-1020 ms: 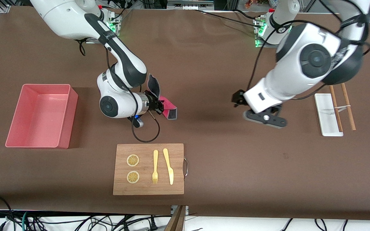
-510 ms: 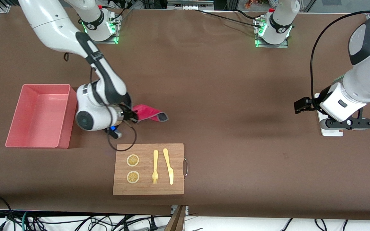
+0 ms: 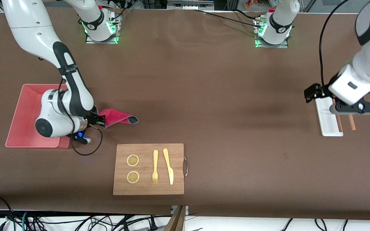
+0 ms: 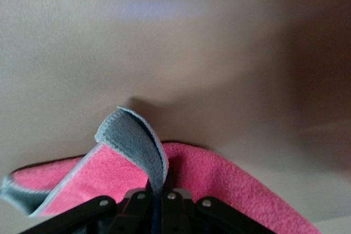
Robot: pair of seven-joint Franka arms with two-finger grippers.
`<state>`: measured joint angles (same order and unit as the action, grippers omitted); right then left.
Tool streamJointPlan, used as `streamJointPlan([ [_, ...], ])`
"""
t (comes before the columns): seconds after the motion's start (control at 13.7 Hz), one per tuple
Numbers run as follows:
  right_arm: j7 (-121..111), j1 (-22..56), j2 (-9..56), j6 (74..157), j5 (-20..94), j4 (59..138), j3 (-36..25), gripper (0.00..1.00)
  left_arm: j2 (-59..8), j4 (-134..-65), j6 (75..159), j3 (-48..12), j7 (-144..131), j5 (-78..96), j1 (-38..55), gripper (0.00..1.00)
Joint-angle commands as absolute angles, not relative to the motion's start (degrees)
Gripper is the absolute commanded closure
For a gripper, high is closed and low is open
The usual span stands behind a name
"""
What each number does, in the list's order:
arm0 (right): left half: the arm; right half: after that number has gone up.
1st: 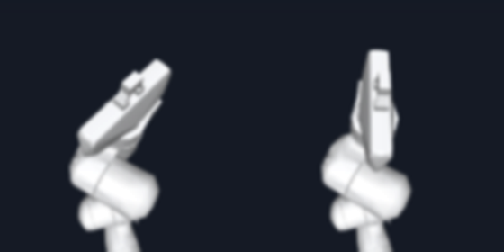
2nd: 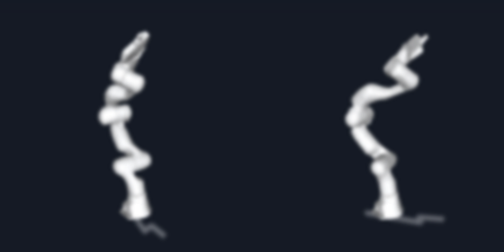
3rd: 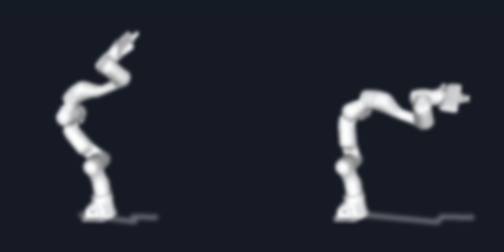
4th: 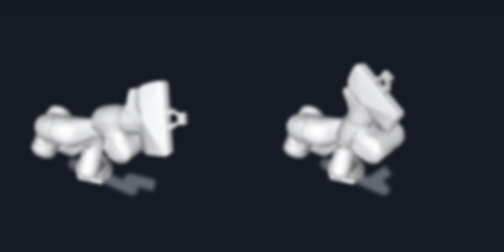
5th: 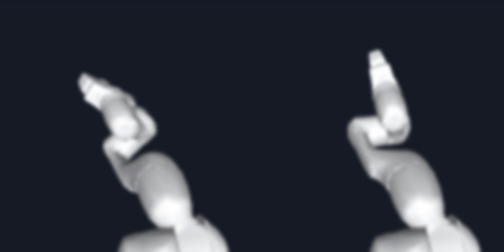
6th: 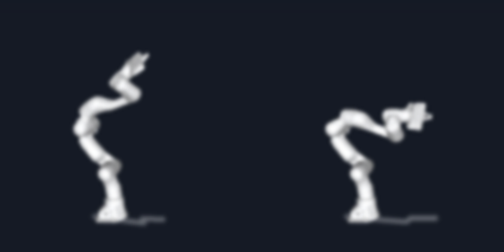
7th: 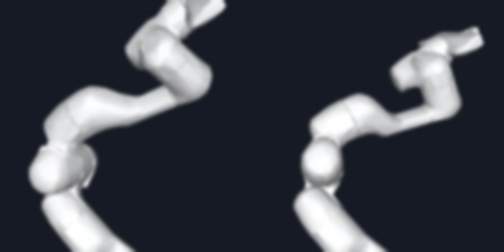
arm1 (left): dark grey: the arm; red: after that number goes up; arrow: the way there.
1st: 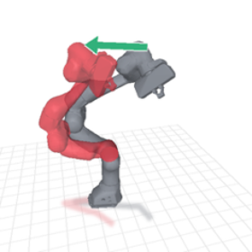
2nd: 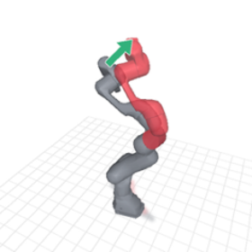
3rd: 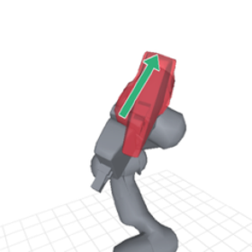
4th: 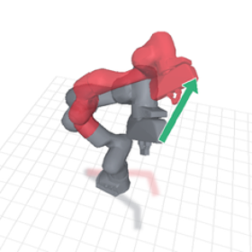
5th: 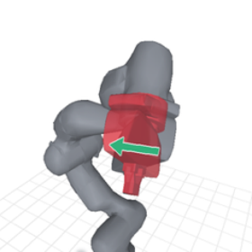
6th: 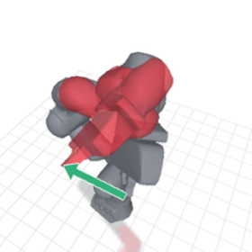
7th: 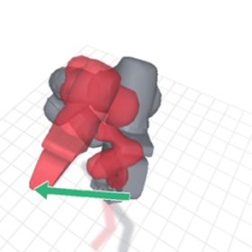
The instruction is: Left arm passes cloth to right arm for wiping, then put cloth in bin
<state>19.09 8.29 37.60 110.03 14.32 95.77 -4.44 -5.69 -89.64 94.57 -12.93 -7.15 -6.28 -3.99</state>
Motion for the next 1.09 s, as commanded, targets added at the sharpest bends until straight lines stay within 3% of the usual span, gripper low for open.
streamJointPlan([
  [0.0,20.5,8.8,36.3,107.0,14.5,94.1,-3.9,1.00,2.8,-101.0,100.2,-7.0,-2.4,-5.0,-0.1,0.00],
  [1.02,61.8,13.6,42.7,134.8,14.7,94.0,18.0,1.00,0.4,-97.6,97.4,-7.3,-1.4,-4.1,-0.8,0.00],
])
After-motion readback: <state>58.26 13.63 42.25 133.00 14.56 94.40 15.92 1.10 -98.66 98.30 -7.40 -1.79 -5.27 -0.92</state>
